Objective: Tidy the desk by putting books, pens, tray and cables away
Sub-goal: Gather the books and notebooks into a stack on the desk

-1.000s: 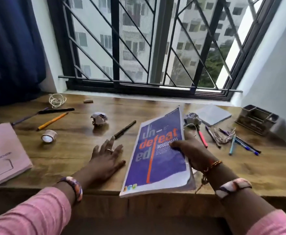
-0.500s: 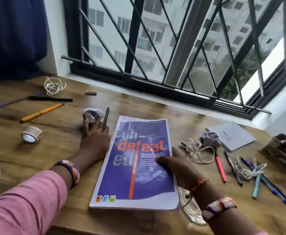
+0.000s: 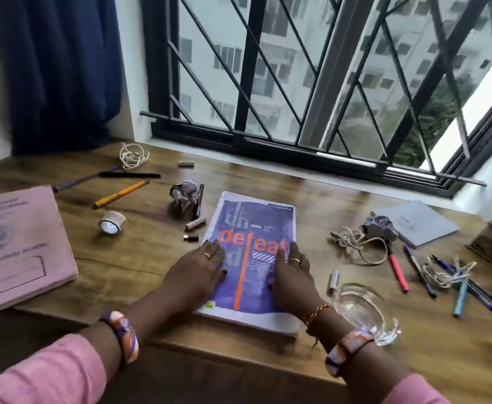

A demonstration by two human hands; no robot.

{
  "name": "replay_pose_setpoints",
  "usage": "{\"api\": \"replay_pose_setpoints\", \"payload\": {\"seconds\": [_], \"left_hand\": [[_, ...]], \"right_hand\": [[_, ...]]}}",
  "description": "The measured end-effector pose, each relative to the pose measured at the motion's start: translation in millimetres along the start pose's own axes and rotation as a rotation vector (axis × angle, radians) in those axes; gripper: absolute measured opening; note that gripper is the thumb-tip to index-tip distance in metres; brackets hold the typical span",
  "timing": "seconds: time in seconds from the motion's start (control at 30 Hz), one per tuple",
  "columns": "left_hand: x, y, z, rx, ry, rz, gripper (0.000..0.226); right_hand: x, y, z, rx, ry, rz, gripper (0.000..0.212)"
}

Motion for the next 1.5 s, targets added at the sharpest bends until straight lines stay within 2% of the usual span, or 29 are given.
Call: {"api": "replay_pose_setpoints", "payload": {"seconds": [0.07,0.13,0.23,0.3,0.33,0.47,0.6,0.73,0.8,0.83,0.87,0.9,0.93,0.97,1.07,1.17,1.2,1.27,1.33,1.37,1.4,1.43,1.47,1.5], "left_hand": [[14,-1,-2,0.153,0.05,0.048,0.072],[29,-9,-2,0.198,0.104,0.11,0.093],[45,-11,-8,0.239,0.149,0.084,0.1],[53,-10,-9,0.28,0.179,0.094,0.1],[53,-9,-8,0.302,0.192,0.083,0.099],[54,-7,-8,0.347,0.167,0.062,0.076],[53,-7,-8,0.325,0.14,0.08,0.073],[50,-9,-5,0.275,0.096,0.21,0.064],[53,-3,-1,0.382,0.009,0.366,0.075],[58,3,5,0.52,-0.028,0.443,0.082],[65,13,14,0.704,-0.037,0.485,0.081],[73,22,25,0.844,-0.029,0.473,0.067],[87,32,42,0.916,0.002,0.424,0.045],[101,41,62,0.93,0.035,0.358,0.029],[138,58,127,0.814,0.146,0.176,0.024],[177,72,200,0.747,0.446,-0.098,0.03],[193,75,222,0.726,0.576,-0.163,0.036],[225,69,256,0.761,0.798,-0.229,0.052],[255,50,283,1.091,0.978,-0.281,0.075],[269,44,289,1.294,1.071,-0.343,0.082],[281,37,292,1.485,1.172,-0.414,0.079],[289,36,288,1.702,1.248,-0.445,0.065],[291,34,281,1.918,1.264,-0.397,0.041],[292,35,275,2.031,1.253,-0.332,0.026]], "right_hand": [[15,-18,9,0.022,0.076,-0.014,0.059],[33,-32,15,0.005,0.098,-0.075,0.059],[58,-35,16,-0.152,0.12,-0.299,0.051],[73,-33,12,-0.265,0.141,-0.454,0.031],[78,-29,10,-0.279,0.141,-0.503,0.028],[84,-38,13,-0.174,0.164,-0.376,0.038],[90,-59,15,0.009,0.12,-0.19,0.059],[95,-59,15,0.129,-0.009,-0.043,0.06],[99,-58,18,0.192,-0.082,-0.009,0.065],[102,-56,25,0.194,-0.116,-0.007,0.066],[106,-53,35,0.186,-0.127,-0.025,0.062],[107,-48,46,0.189,-0.113,-0.088,0.051],[106,-42,65,0.189,-0.083,-0.181,0.041],[106,-39,88,0.173,-0.053,-0.246,0.042],[90,-29,162,0.012,0.123,-0.347,0.05],[66,-23,249,-0.329,0.304,-0.179,0.053],[59,-23,275,-0.375,0.31,-0.087,0.055],[46,-31,311,-0.306,0.255,0.013,0.062],[39,-34,336,-0.255,0.18,0.036,0.063],[35,-34,343,-0.258,0.127,0.035,0.064],[32,-34,345,-0.283,0.065,0.028,0.065],[29,-33,348,-0.316,0.025,0.021,0.065],[27,-31,351,-0.342,-0.004,0.012,0.065],[24,-30,351,-0.378,-0.023,0.02,0.064]]}}
Point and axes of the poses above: each hand's wrist, its own x-axis away from the middle knuckle, its own y-axis out of the back of the hand, z = x × y, the point moved 5 cm from there along -x, towards the middle knuckle, and after that the axes turned 7 degrees about z, right-handed, at the moved point
